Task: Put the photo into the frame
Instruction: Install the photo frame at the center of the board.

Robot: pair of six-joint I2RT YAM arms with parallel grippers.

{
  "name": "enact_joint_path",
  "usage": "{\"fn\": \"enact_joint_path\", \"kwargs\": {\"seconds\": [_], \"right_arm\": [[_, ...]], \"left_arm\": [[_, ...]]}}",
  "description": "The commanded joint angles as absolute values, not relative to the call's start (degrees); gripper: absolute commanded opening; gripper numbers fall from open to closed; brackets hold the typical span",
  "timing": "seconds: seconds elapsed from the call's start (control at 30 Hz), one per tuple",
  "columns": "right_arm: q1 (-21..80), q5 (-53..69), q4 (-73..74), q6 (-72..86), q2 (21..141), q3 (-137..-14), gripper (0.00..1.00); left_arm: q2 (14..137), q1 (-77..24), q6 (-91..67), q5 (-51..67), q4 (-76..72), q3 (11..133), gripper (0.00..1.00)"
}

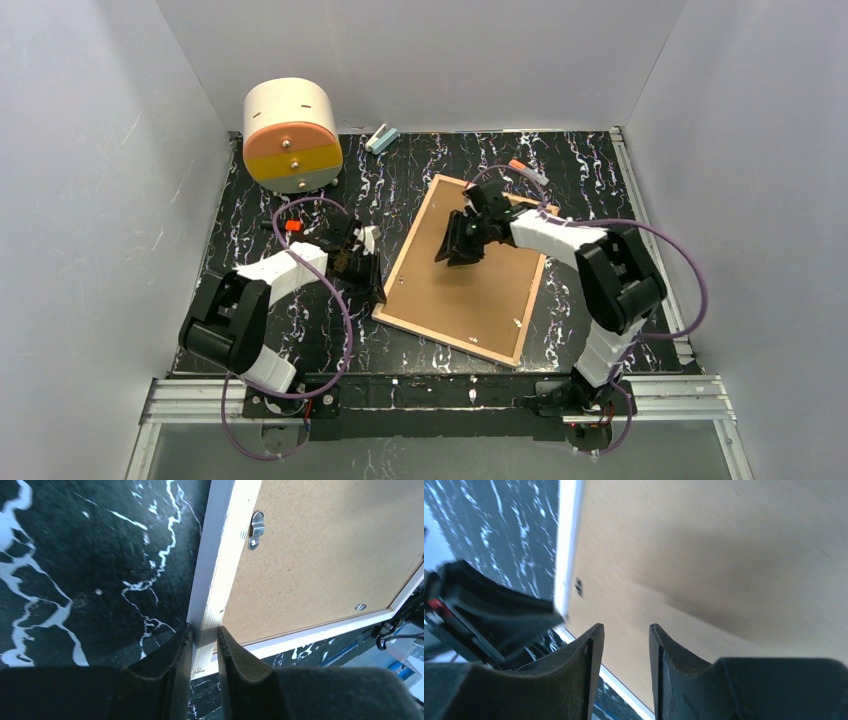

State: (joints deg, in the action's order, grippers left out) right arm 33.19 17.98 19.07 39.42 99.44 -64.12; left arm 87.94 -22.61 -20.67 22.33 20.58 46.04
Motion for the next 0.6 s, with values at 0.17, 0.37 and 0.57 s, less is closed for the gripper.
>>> {"fn": "enact_joint_path", "kwargs": {"seconds": [0.17,0.37,0.57], "right_arm": [[40.6,21.4,0.7,55.8,108.3,-65.3,0.48],[43.6,20.0,-5.9,61.7,111.2,-63.5,0.49],[45.1,16.4,-6.5,62.0,113.4,-63.8,0.46]], "left_arm": [[83.0,-23.7,-23.0,13.8,20.5,45.0,0.39],[86.0,-23.7,-22.8,16.9,17.4,44.7,0.33],[86.9,-23.7,-23.6,17.2,15.4,43.2,0.24]]}}
